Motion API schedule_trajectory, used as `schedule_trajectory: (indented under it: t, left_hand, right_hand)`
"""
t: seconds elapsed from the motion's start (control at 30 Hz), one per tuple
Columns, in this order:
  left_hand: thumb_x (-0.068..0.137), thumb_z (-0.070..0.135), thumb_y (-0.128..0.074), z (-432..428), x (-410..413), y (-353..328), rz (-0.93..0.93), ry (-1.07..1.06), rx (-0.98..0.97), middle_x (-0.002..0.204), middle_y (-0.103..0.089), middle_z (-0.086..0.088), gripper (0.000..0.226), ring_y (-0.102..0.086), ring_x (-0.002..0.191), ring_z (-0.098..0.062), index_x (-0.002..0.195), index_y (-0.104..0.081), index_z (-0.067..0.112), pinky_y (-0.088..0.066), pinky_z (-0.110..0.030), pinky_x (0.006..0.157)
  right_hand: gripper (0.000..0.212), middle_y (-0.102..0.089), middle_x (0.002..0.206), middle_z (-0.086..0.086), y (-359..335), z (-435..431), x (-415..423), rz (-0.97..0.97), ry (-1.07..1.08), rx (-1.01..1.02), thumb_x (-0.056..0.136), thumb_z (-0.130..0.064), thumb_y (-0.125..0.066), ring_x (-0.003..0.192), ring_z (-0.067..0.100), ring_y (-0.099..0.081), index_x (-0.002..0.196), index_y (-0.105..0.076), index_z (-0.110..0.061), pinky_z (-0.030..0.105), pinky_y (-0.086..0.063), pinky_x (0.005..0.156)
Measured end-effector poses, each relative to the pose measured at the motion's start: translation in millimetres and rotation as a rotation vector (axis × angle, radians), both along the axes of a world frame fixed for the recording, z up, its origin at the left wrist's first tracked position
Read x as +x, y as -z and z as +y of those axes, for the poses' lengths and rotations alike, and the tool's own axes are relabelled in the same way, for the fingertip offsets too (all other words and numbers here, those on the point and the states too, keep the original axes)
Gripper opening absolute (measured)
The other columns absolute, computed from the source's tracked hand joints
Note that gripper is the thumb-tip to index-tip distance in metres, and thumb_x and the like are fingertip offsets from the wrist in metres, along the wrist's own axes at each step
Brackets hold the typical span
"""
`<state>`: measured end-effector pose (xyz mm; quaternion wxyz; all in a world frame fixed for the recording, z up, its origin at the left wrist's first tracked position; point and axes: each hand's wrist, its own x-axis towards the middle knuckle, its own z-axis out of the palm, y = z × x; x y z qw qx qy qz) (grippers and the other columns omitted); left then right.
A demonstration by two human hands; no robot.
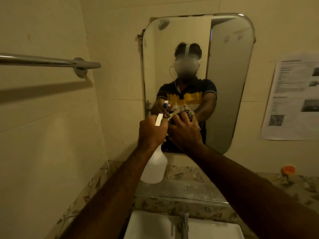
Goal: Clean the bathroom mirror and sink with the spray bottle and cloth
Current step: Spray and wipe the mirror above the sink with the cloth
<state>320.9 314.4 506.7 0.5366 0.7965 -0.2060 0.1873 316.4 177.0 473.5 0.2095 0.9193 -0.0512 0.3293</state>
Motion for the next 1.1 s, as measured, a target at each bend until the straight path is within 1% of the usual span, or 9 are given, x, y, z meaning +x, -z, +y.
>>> schedule_trajectory:
  t: [0.23,0.37,0.43,0.57,0.67,0.77,0.9,0.97,1.1]
  left_hand:
    - [0.097,0.031,-0.055,-29.5,-14.7,7.0,0.019,0.042,0.006,0.066,-0.063,0.0,0.019,-0.065,0.049,-0.016,0.09,-0.063,0.015,-0.051,-0.021,0.041]
    - [0.097,0.03,-0.054,-39.9,-20.4,10.3,0.048,0.053,0.013,0.068,-0.063,0.0,0.019,-0.067,0.052,-0.018,0.093,-0.063,0.014,-0.051,-0.02,0.041]
    - [0.097,0.031,-0.054,-42.4,-24.0,10.9,0.066,0.048,0.024,0.067,-0.062,0.0,0.017,-0.068,0.054,-0.019,0.09,-0.06,0.016,-0.055,-0.024,0.044]
    - [0.097,0.029,-0.054,-46.1,-28.4,16.2,0.06,0.044,0.066,0.069,-0.065,-0.005,0.016,-0.068,0.053,-0.021,0.088,-0.059,0.017,-0.053,-0.023,0.041]
    - [0.096,0.029,-0.054,-48.7,-31.1,26.7,0.052,0.048,0.076,0.066,-0.064,-0.005,0.018,-0.068,0.052,-0.018,0.089,-0.061,0.014,-0.053,-0.023,0.042]
    - [0.096,0.029,-0.054,-49.4,-35.6,37.5,0.058,0.06,0.074,0.065,-0.064,-0.006,0.021,-0.069,0.054,-0.021,0.087,-0.062,0.012,-0.059,-0.031,0.049]
    - [0.097,0.029,-0.053,-41.4,-42.8,50.9,0.099,0.07,0.065,0.067,-0.063,-0.006,0.019,-0.069,0.057,-0.023,0.086,-0.059,0.014,-0.061,-0.034,0.049]
    - [0.097,0.026,-0.053,-34.2,-44.2,57.4,0.131,0.071,0.058,0.066,-0.06,-0.005,0.019,-0.069,0.059,-0.024,0.086,-0.06,0.012,-0.06,-0.032,0.048]
    - [0.096,0.025,-0.055,-15.8,-39.0,67.9,0.149,0.02,0.055,0.073,-0.065,-0.01,0.02,-0.069,0.062,-0.026,0.09,-0.064,0.009,-0.062,-0.036,0.053]
  right_hand:
    - [0.043,-0.058,0.134,0.011,7.5,-53.4,-32.5,-0.014,0.048,0.141,0.081,-0.048,-0.075,0.124,0.038,-0.051,0.116,-0.072,-0.024,0.053,-0.055,0.084]
    - [0.049,-0.05,0.141,0.015,9.3,-83.6,-49.9,-0.046,0.073,0.246,0.085,-0.053,-0.058,0.131,0.043,-0.044,0.125,-0.063,-0.027,0.053,-0.055,0.087]
    - [0.049,-0.05,0.14,0.016,8.9,-92.9,-58.8,-0.087,0.102,0.337,0.084,-0.053,-0.059,0.13,0.042,-0.043,0.126,-0.062,-0.028,0.051,-0.056,0.084]
    - [0.04,-0.044,0.139,0.016,14.7,-102.4,-67.2,-0.139,0.186,0.592,0.087,-0.044,-0.068,0.13,0.043,-0.038,0.124,-0.063,-0.03,0.053,-0.054,0.084]
    - [0.04,-0.04,0.141,0.015,22.1,-100.8,-67.8,-0.168,0.205,0.799,0.088,-0.034,-0.064,0.13,0.041,-0.036,0.128,-0.061,-0.028,0.054,-0.051,0.089]
    - [0.045,-0.04,0.14,0.016,28.1,-92.7,-65.4,-0.249,0.192,0.989,0.088,-0.025,-0.059,0.127,0.041,-0.038,0.133,-0.058,-0.025,0.056,-0.048,0.093]
    - [0.042,-0.038,0.142,0.019,41.1,-71.7,-54.5,-0.383,0.152,1.263,0.087,-0.012,-0.055,0.125,0.045,-0.04,0.128,-0.053,-0.015,0.053,-0.042,0.101]
    - [0.039,-0.04,0.137,0.024,50.7,-59.2,-47.9,-0.451,0.106,1.3,0.085,-0.006,-0.055,0.122,0.045,-0.043,0.123,-0.049,-0.008,0.051,-0.036,0.106]
    - [0.051,-0.04,0.135,0.027,64.7,-39.9,-34.4,-0.486,0.107,1.259,0.084,-0.005,-0.057,0.12,0.045,-0.045,0.131,-0.041,0.001,0.052,-0.035,0.108]
